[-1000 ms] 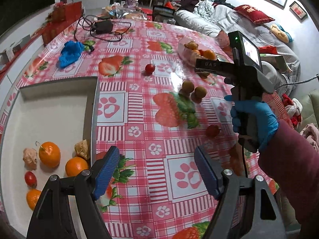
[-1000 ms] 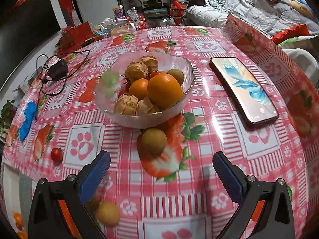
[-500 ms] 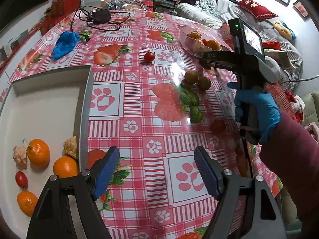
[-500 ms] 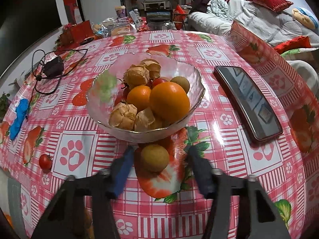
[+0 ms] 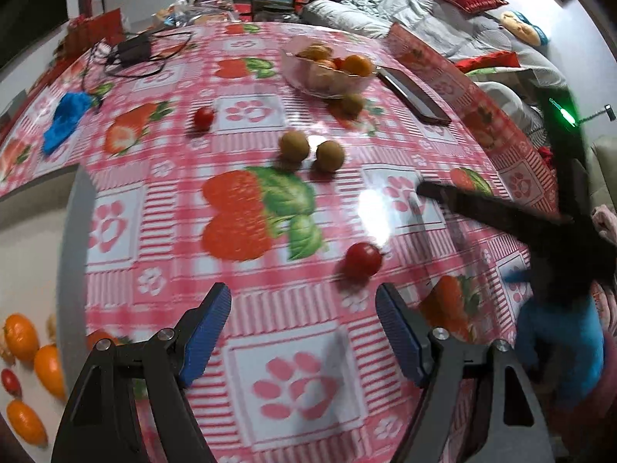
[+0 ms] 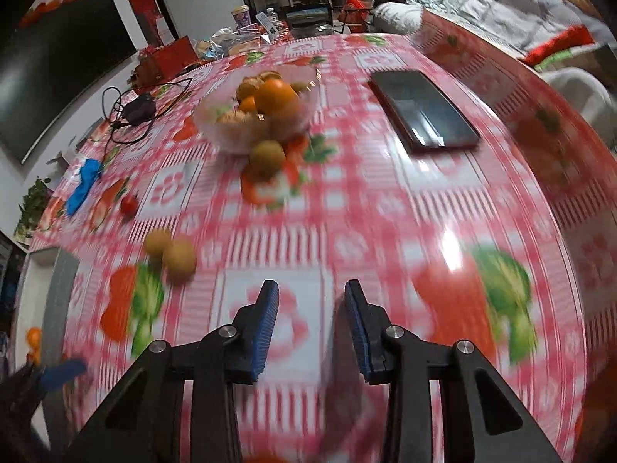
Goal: Organize fruits
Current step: 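Grasp a cherry tomato with the left tool while the right tool grasps a tan fruit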
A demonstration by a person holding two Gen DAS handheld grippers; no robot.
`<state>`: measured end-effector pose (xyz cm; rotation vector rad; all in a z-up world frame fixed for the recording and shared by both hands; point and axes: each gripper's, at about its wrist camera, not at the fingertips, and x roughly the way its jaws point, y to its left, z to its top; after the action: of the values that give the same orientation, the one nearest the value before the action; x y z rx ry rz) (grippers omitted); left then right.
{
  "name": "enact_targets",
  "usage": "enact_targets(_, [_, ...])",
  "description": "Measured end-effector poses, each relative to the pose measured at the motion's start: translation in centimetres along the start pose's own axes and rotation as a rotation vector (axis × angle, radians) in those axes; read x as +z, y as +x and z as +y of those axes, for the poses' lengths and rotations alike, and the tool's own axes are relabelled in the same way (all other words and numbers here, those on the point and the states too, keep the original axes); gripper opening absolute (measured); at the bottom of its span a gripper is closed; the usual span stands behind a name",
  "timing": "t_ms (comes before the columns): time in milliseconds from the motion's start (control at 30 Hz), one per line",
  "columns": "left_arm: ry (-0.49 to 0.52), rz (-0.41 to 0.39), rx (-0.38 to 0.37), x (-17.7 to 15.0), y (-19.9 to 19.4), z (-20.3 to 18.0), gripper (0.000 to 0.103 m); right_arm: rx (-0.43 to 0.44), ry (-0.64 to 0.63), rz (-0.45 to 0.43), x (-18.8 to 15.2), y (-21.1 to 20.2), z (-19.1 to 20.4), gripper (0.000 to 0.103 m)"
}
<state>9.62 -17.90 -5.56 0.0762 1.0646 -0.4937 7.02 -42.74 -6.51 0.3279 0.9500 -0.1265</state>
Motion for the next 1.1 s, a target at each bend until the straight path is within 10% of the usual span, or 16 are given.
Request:
enact_targets(233, [0.058, -0.03, 0.059, 1.3, 2.8, -2.6, 0.08, -0.007, -0.007, 0.004, -3.5, -2.6, -1.2, 0.039])
enact_targets(333, [0.081, -0.046, 0.094, 1.5, 3.5, -3.3, 0.08, 0.003, 0.016, 0.002, -3.5, -3.0, -1.8, 0.062])
enact_targets(500, [0.12, -0.065, 0.081, 1.7, 3.4, -3.8, 0.026, 0.011, 0.016, 0.002, -2.8, -3.0, -1.5, 0.063])
enact_targets(1100, [-0.092, -0.046, 0.113, -1.1, -0.5, 5.4, 0.026, -0.077, -0.076, -0.011, 8.4, 6.7, 4.8, 0.063])
